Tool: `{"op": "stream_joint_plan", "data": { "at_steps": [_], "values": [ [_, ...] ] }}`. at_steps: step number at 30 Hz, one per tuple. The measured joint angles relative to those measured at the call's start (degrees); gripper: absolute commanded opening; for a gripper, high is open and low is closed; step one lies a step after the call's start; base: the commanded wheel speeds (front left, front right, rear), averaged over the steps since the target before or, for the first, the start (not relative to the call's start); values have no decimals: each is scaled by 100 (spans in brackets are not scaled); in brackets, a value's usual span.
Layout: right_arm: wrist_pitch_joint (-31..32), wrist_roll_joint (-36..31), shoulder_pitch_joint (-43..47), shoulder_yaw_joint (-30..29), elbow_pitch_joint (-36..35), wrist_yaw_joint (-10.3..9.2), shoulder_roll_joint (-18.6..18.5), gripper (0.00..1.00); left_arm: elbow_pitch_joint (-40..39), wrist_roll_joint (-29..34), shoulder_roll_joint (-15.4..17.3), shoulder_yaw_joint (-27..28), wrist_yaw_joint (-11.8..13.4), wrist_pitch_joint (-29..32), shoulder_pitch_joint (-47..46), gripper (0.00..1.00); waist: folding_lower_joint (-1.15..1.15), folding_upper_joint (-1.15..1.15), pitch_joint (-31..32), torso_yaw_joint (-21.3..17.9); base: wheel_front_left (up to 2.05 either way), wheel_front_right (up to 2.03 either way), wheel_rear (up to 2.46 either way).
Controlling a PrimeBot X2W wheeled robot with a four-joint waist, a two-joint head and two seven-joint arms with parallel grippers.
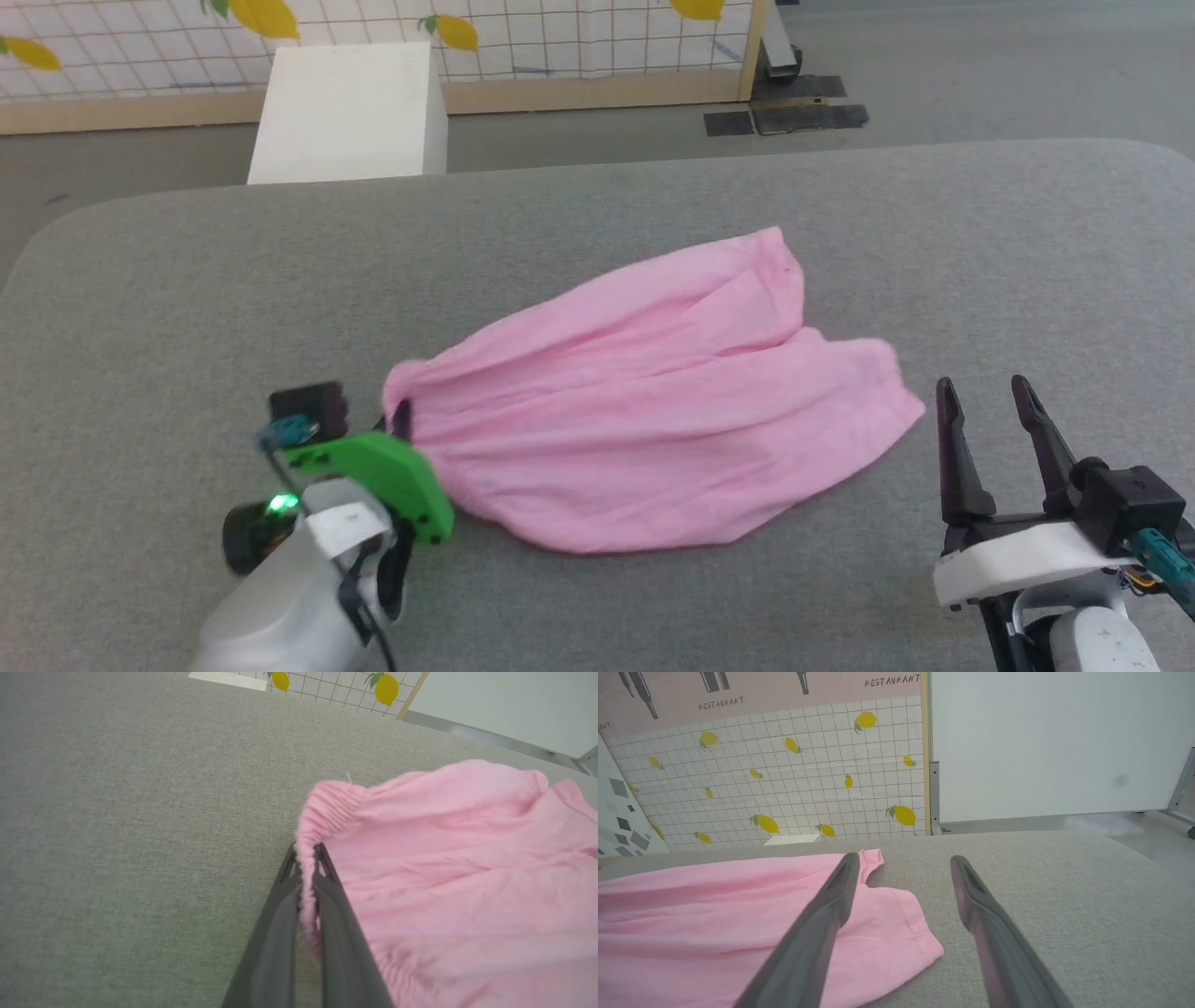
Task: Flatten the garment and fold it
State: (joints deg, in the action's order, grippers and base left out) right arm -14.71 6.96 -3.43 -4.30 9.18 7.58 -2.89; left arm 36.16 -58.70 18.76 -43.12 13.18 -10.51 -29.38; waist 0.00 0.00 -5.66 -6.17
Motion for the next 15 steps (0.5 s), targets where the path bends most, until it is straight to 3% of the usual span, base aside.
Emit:
{"op": "stream_joint_plan", "data": {
  "at_steps": [1, 2, 3, 10, 15],
  "values": [
    [0, -8, 0, 7, 1, 0, 0, 100, -13, -59, 49, 74, 9, -47, 98, 0, 0, 0, 0, 27, 0, 0, 0],
    [0, -22, 0, 13, 0, 0, 0, 100, -46, -114, 80, 168, 9, -104, 179, 45, 0, 0, 1, 48, 0, 0, 0],
    [0, -36, 0, 23, 0, 0, 1, 100, -110, -169, 108, 276, 5, -181, 269, 100, 0, 0, 3, 71, 0, 0, 0],
    [0, -68, 2, 38, 5, 0, 0, 100, -764, -171, 140, 740, -214, -397, 911, 100, 0, 0, 109, 175, 0, 0, 0],
    [-1, -100, 51, 33, 3, 0, 1, 100, -1981, 943, 25, 1969, -157, -414, 1602, 100, 0, 0, 207, 254, 0, 0, 0]
  ]
}}
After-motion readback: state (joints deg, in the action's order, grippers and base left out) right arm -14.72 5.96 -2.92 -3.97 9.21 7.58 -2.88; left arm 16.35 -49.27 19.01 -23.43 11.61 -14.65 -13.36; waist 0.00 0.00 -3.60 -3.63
